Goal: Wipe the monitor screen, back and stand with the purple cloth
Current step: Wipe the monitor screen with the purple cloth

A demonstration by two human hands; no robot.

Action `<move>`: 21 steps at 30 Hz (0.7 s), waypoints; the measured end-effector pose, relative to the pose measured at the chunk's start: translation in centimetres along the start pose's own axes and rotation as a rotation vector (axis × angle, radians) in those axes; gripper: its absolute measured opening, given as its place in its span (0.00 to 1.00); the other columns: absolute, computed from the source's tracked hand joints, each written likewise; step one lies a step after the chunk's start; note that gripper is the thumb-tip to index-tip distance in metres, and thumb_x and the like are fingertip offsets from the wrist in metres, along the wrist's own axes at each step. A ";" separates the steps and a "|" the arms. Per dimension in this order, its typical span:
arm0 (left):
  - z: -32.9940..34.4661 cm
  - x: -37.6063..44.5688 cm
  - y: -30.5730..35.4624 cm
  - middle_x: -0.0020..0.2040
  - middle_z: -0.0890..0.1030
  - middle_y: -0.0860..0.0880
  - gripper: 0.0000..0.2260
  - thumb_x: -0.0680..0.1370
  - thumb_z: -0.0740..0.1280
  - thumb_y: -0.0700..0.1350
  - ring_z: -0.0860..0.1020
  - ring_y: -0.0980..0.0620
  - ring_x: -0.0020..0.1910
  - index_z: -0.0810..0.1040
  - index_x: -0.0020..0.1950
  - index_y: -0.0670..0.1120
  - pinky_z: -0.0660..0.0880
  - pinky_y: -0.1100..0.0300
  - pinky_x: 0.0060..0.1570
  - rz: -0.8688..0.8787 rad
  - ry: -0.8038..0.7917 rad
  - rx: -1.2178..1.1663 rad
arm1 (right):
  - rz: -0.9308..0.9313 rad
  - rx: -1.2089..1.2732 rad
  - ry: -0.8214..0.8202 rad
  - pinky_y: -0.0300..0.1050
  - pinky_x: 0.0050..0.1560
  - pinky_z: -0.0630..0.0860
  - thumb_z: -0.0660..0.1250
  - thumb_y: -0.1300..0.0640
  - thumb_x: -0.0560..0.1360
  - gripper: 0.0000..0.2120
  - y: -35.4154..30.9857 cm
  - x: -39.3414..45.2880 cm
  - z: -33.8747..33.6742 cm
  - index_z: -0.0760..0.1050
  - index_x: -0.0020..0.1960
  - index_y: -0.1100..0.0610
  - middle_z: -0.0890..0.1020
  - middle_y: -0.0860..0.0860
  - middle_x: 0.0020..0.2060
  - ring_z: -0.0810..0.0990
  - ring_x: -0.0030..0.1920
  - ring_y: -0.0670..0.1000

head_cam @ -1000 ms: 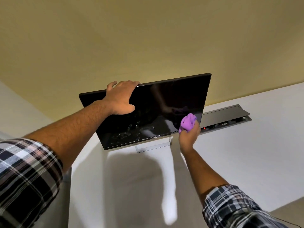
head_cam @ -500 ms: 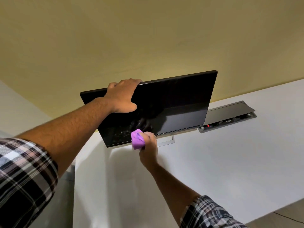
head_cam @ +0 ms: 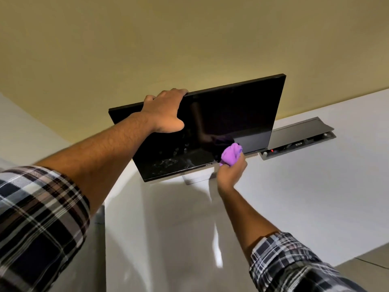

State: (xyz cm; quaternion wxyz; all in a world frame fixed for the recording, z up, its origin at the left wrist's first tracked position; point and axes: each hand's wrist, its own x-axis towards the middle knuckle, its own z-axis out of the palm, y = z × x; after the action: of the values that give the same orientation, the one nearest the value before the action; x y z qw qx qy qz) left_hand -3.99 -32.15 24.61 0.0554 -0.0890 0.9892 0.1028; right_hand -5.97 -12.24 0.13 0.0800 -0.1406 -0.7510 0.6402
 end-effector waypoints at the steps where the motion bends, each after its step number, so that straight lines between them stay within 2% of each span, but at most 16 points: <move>1: 0.0 0.0 0.0 0.76 0.66 0.52 0.43 0.69 0.72 0.45 0.65 0.48 0.75 0.55 0.80 0.53 0.60 0.42 0.70 0.000 -0.003 0.007 | -0.004 0.011 -0.058 0.46 0.43 0.79 0.61 0.76 0.74 0.17 -0.3 -1.8 0.9 0.75 0.51 0.55 0.76 0.51 0.44 0.75 0.43 0.48; 2: 0.0 0.0 -0.1 0.76 0.66 0.52 0.43 0.69 0.72 0.45 0.65 0.47 0.75 0.55 0.80 0.53 0.60 0.41 0.69 0.000 -0.007 0.014 | -0.040 0.042 -0.127 0.52 0.40 0.75 0.58 0.75 0.73 0.15 -0.2 -3.6 1.8 0.72 0.47 0.56 0.73 0.52 0.41 0.73 0.40 0.52; 4: 0.0 -0.1 0.0 0.76 0.66 0.52 0.43 0.69 0.72 0.45 0.65 0.47 0.74 0.55 0.80 0.53 0.61 0.41 0.69 0.002 -0.014 0.024 | -0.078 0.088 -0.220 0.52 0.37 0.67 0.55 0.69 0.67 0.10 0.0 -6.9 3.4 0.70 0.44 0.60 0.70 0.53 0.39 0.69 0.39 0.56; 5: 0.0 -0.1 0.0 0.75 0.66 0.51 0.43 0.69 0.72 0.45 0.65 0.47 0.74 0.55 0.80 0.53 0.61 0.41 0.68 0.002 -0.015 0.029 | -0.037 0.027 -0.222 0.49 0.40 0.71 0.56 0.66 0.66 0.15 0.1 -8.3 4.0 0.73 0.50 0.58 0.72 0.51 0.43 0.71 0.42 0.55; 7: 0.0 -0.2 0.1 0.75 0.66 0.51 0.43 0.69 0.72 0.45 0.66 0.47 0.74 0.55 0.80 0.53 0.62 0.41 0.68 0.006 -0.011 0.041 | 0.018 -0.111 -0.258 0.42 0.49 0.77 0.60 0.60 0.70 0.19 0.0 -10.9 4.6 0.73 0.58 0.46 0.77 0.48 0.51 0.77 0.49 0.52; 8: 0.0 -0.2 0.0 0.75 0.67 0.51 0.43 0.68 0.72 0.45 0.67 0.46 0.73 0.55 0.79 0.53 0.62 0.40 0.68 0.007 -0.008 0.044 | -0.006 -0.149 -0.317 0.41 0.48 0.78 0.61 0.59 0.71 0.16 -0.1 -11.8 4.8 0.73 0.56 0.44 0.78 0.49 0.51 0.77 0.48 0.52; 9: 0.0 -0.2 0.0 0.75 0.67 0.51 0.43 0.68 0.72 0.45 0.67 0.46 0.73 0.56 0.79 0.53 0.62 0.40 0.67 0.009 -0.007 0.045 | -0.047 -0.174 -0.380 0.44 0.43 0.77 0.60 0.59 0.71 0.12 -0.6 -12.4 4.8 0.73 0.51 0.46 0.77 0.50 0.46 0.76 0.44 0.54; 10: 0.0 -0.3 0.0 0.74 0.67 0.51 0.43 0.68 0.72 0.45 0.67 0.46 0.73 0.56 0.79 0.53 0.62 0.40 0.67 0.011 -0.007 0.043 | -0.113 -0.181 -0.431 0.52 0.36 0.72 0.59 0.62 0.70 0.08 -1.3 -12.6 4.5 0.70 0.42 0.50 0.73 0.52 0.39 0.71 0.38 0.58; 11: 0.1 -0.3 0.0 0.75 0.67 0.51 0.43 0.68 0.72 0.45 0.67 0.46 0.73 0.55 0.79 0.53 0.62 0.40 0.68 0.012 -0.008 0.041 | -0.190 -0.169 -0.461 0.58 0.32 0.63 0.57 0.66 0.67 0.09 -1.5 -12.1 4.2 0.64 0.36 0.52 0.66 0.53 0.34 0.62 0.35 0.59; 12: 0.1 -0.4 0.1 0.75 0.66 0.51 0.43 0.68 0.71 0.45 0.67 0.47 0.73 0.55 0.79 0.53 0.62 0.41 0.68 0.013 -0.006 0.039 | -0.311 -0.177 -0.488 0.59 0.33 0.56 0.57 0.68 0.64 0.11 -1.4 -11.0 3.6 0.58 0.34 0.55 0.61 0.55 0.33 0.57 0.36 0.59; 13: 0.1 -0.4 0.1 0.75 0.66 0.51 0.43 0.68 0.71 0.45 0.67 0.47 0.73 0.55 0.79 0.53 0.62 0.41 0.68 0.013 -0.007 0.037 | -0.374 -0.208 -0.526 0.59 0.33 0.53 0.57 0.67 0.64 0.10 -1.1 -9.9 2.8 0.57 0.35 0.56 0.61 0.56 0.33 0.57 0.36 0.61; 14: 0.1 -0.4 0.1 0.75 0.66 0.51 0.43 0.68 0.71 0.44 0.67 0.47 0.73 0.55 0.80 0.53 0.62 0.41 0.68 0.012 -0.006 0.035 | -0.399 -0.281 -0.514 0.58 0.33 0.56 0.57 0.64 0.66 0.07 -1.0 -8.8 1.7 0.59 0.36 0.56 0.63 0.56 0.33 0.60 0.36 0.61; 16: 0.1 -0.5 0.0 0.75 0.66 0.51 0.43 0.67 0.71 0.44 0.67 0.47 0.73 0.55 0.80 0.54 0.62 0.41 0.67 0.008 -0.001 0.031 | -0.294 -0.281 -0.363 0.48 0.34 0.62 0.57 0.59 0.68 0.03 -0.4 -5.9 -0.6 0.66 0.39 0.52 0.71 0.51 0.35 0.69 0.35 0.52; 17: 0.1 -0.5 0.0 0.75 0.66 0.51 0.44 0.67 0.70 0.44 0.67 0.46 0.73 0.55 0.80 0.53 0.63 0.41 0.67 0.008 -0.002 0.031 | -0.219 -0.247 -0.248 0.45 0.34 0.65 0.57 0.62 0.68 0.07 -0.1 -4.4 -1.5 0.70 0.42 0.52 0.72 0.49 0.36 0.70 0.36 0.49; 19: 0.1 -0.5 0.2 0.75 0.67 0.51 0.44 0.67 0.70 0.44 0.67 0.46 0.73 0.55 0.80 0.53 0.63 0.41 0.67 0.013 -0.003 0.035 | -0.077 -0.252 -0.087 0.45 0.39 0.71 0.60 0.69 0.67 0.16 0.7 -1.1 -2.6 0.77 0.51 0.56 0.75 0.51 0.42 0.73 0.40 0.49; 21: 0.0 -0.5 0.3 0.75 0.67 0.50 0.44 0.67 0.70 0.43 0.67 0.46 0.73 0.55 0.80 0.52 0.63 0.41 0.68 0.012 0.000 0.039 | 0.002 -0.288 -0.086 0.47 0.45 0.74 0.62 0.70 0.68 0.23 1.3 0.4 -2.4 0.77 0.60 0.56 0.77 0.54 0.50 0.76 0.46 0.51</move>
State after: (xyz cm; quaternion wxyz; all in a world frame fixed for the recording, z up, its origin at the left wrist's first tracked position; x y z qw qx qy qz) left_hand -3.58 -31.76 24.72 0.0564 -0.0820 0.9915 0.0837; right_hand -5.46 -9.73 -0.79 0.0261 -0.1240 -0.8377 0.5313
